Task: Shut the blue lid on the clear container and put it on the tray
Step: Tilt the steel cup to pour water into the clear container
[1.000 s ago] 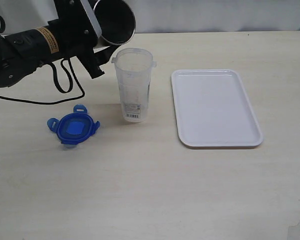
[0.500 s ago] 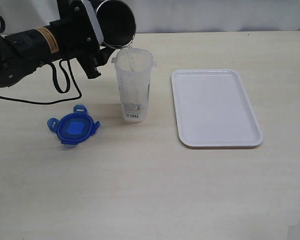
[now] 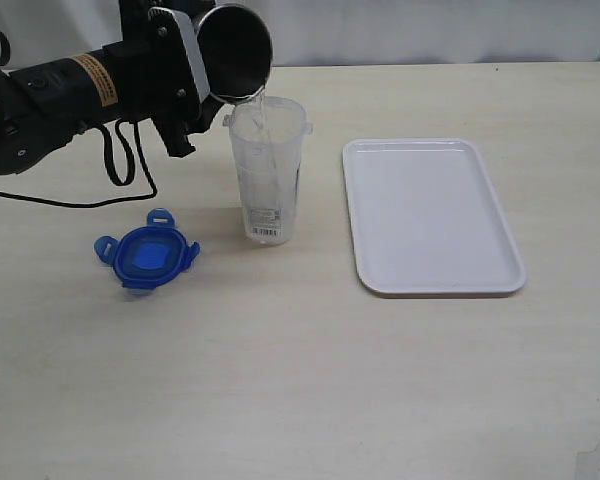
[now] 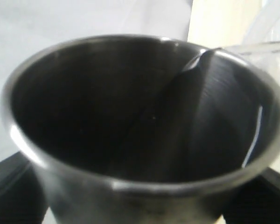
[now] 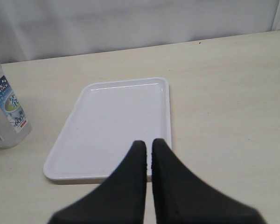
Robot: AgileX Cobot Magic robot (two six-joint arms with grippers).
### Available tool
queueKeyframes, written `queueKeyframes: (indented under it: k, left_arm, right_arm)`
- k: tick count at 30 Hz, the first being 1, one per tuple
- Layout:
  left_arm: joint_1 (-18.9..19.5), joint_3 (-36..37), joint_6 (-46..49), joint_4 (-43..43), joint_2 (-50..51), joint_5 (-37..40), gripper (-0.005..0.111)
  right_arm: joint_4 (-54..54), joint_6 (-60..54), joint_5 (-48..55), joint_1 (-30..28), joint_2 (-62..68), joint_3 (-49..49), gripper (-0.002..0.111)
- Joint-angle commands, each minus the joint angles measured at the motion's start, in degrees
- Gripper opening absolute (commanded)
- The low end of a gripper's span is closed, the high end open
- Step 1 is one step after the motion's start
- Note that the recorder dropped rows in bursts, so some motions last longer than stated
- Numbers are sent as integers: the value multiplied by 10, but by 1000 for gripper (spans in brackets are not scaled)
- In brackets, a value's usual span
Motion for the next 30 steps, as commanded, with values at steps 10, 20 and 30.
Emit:
queueKeyframes:
  k: [10, 20, 30]
  left_arm:
    - [0, -10, 57, -9, -8, -53, 0]
    - [0, -10, 63, -9, -8, -58, 0]
    - [0, -10, -47, -55, -8, -52, 0]
  right_arm:
    - [0, -1, -1, -4, -3, 2, 4]
    - [0, -1, -1, -4, -3, 2, 4]
    - [0, -1, -1, -4, -3, 2, 4]
